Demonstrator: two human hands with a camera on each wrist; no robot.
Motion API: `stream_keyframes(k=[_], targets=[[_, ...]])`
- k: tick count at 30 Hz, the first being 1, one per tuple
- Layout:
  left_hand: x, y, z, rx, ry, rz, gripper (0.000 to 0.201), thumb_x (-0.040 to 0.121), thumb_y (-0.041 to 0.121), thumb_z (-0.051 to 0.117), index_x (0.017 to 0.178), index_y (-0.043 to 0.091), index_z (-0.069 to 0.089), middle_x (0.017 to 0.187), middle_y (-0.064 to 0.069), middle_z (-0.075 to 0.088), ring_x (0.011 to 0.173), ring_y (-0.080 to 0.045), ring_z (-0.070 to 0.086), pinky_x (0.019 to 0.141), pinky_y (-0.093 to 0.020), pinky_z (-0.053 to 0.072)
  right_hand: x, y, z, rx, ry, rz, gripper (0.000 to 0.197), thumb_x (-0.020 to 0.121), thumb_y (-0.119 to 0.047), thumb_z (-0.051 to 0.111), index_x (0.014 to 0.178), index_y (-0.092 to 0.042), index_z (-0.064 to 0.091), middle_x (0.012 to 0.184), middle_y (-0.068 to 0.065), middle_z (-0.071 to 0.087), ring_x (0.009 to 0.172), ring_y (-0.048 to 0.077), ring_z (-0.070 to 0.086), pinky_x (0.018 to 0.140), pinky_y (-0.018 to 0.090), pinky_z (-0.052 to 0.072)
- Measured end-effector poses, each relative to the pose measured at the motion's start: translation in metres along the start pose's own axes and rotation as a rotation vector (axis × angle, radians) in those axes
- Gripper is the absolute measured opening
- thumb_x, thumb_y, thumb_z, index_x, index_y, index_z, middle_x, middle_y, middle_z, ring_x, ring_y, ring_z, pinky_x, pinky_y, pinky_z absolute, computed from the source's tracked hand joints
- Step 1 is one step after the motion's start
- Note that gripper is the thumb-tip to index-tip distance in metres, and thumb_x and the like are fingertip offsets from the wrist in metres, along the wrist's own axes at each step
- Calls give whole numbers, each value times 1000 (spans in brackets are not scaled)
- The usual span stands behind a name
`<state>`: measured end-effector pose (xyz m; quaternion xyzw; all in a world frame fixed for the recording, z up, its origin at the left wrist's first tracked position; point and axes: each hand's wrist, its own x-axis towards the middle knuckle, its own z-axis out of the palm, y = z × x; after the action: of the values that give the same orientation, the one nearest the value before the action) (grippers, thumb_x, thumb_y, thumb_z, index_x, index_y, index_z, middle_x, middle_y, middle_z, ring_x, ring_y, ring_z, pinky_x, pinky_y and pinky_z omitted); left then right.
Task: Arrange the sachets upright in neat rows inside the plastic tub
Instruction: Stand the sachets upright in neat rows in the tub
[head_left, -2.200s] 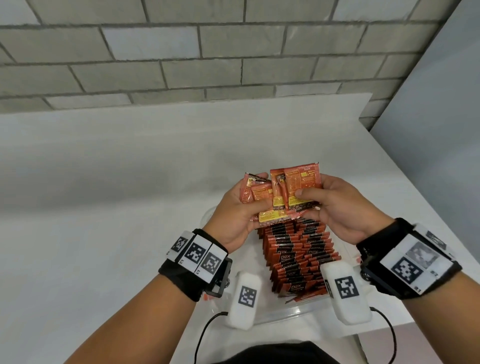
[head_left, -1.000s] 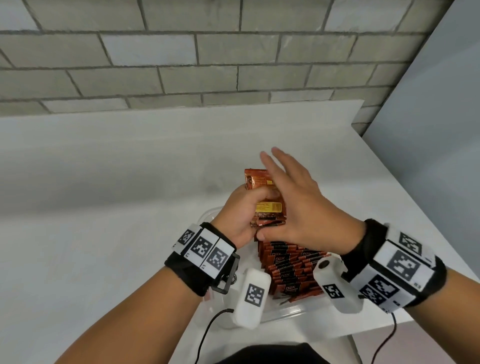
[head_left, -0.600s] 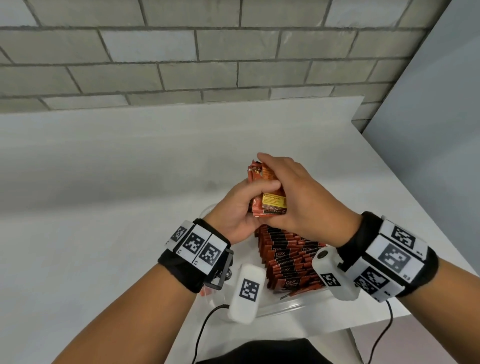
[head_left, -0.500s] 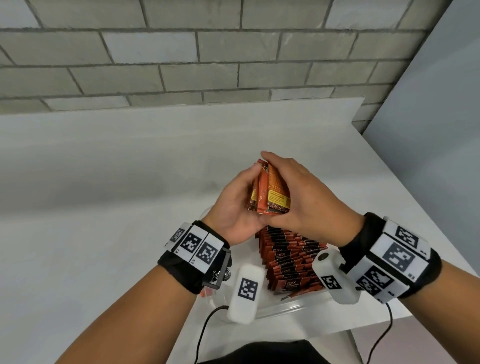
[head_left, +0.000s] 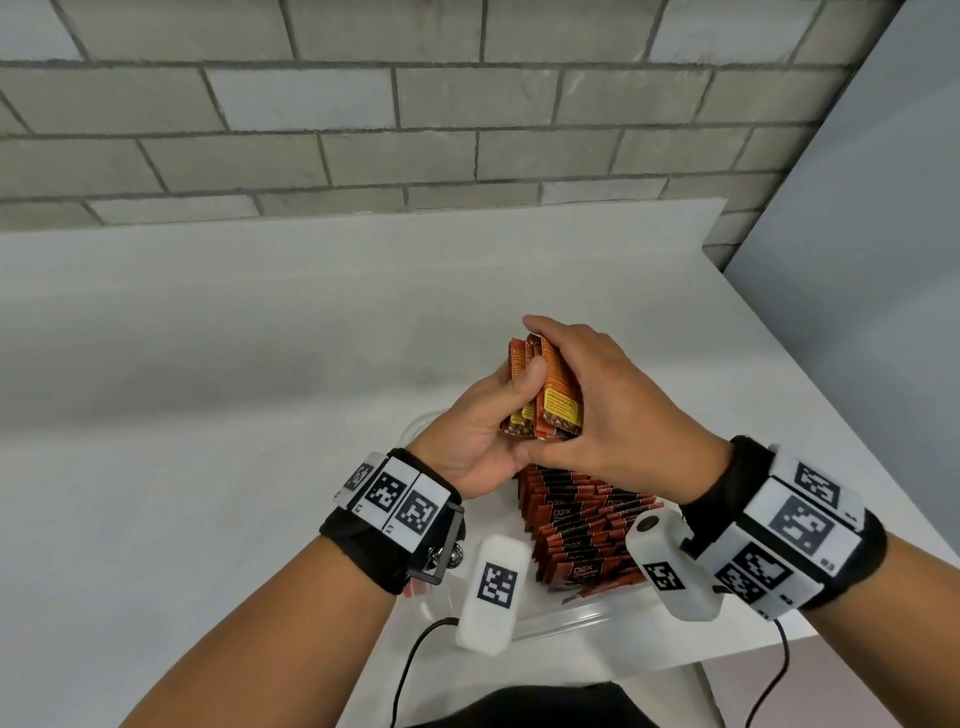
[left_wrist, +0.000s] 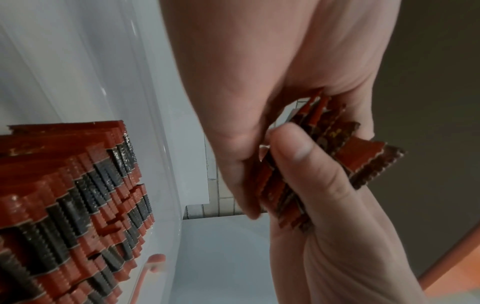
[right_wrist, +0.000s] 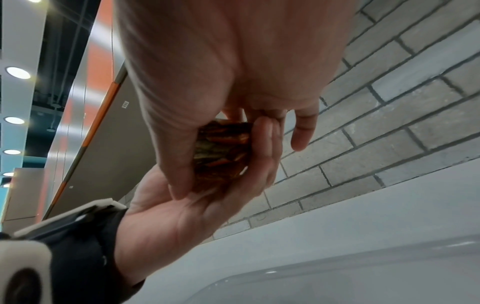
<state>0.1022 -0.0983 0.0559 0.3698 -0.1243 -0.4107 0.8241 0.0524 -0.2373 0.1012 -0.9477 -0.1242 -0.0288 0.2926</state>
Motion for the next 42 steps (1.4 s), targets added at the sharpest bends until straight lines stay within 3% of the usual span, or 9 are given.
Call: stream_keyframes(k=[6, 10, 14, 19, 25, 28, 33, 38, 42], targets=[[0, -1, -7, -57, -13, -28, 49, 63, 39, 86, 103, 14, 73, 98, -7, 72, 92, -17, 69, 73, -28, 57, 1, 3, 2, -50, -20, 12, 95, 67, -46, 80, 145, -22, 29, 133, -3, 47, 119, 13, 45, 103, 38, 38], [5, -6, -7, 23, 102, -7, 18, 76, 9, 64, 94, 8, 64, 80, -6, 68, 75, -17, 67, 62, -25, 55, 1, 6, 6, -114, -87, 22, 99, 70, -55, 74, 149, -24, 22, 137, -5, 41, 124, 13, 37, 106, 38, 33], [2, -8, -12, -40, 104, 17, 24, 77, 4, 53, 95, 9, 67, 85, -9, 71, 77, -19, 70, 65, -30, 57, 2, 11, 0, 128, -9, 100, 80, 79, -59, 59, 147, -29, 27, 135, -9, 40, 125, 5, 35, 102, 24, 32], [1, -10, -18, -83, 87, 35, 43, 78, 12, 71, 120, 18, 63, 111, -12, 69, 97, -26, 68, 72, -35, 58, 3, 23, -8, 237, 35, 215, 47, 88, -36, 61, 133, -29, 49, 114, -8, 58, 99, 11, 59, 83, 30, 53], [6, -13, -20, -156, 147, 20, 75, 43, 43, 94, 106, 12, 68, 94, -14, 70, 82, -25, 70, 72, -38, 58, 5, 25, -12, 426, 355, 115, 21, 80, -11, 74, 81, -28, 62, 80, -9, 65, 78, 9, 60, 74, 27, 50], [8, -8, -15, -264, 150, 69, 65, 63, 31, 86, 118, 12, 58, 105, -16, 67, 91, -28, 67, 75, -40, 58, 1, 23, -8, 340, 269, -4, 23, 74, -4, 77, 77, -24, 65, 93, -7, 63, 93, 4, 58, 85, 15, 41], [11, -1, -14, -233, 184, 166, 58, 76, 1, 52, 133, 10, 47, 113, -15, 66, 95, -28, 68, 76, -41, 58, -5, 22, -5, 280, 134, 4, 29, 70, -42, 76, 98, -41, 65, 119, -21, 55, 119, 0, 45, 101, 19, 33], [14, -2, -14, -152, 202, 202, 64, 74, -5, 55, 134, 15, 48, 126, -18, 61, 111, -34, 62, 90, -45, 53, -2, 21, 0, 520, 170, 352, 28, 81, -27, 72, 101, -32, 53, 89, -5, 72, 81, 6, 67, 81, 30, 52], [14, -4, -11, -101, 184, 171, 57, 77, 0, 58, 131, 14, 51, 119, -14, 65, 105, -28, 64, 83, -43, 56, -2, 25, -4, 642, 204, 352, 25, 87, -9, 65, 101, -29, 61, 66, -5, 65, 58, 10, 59, 66, 31, 46]])
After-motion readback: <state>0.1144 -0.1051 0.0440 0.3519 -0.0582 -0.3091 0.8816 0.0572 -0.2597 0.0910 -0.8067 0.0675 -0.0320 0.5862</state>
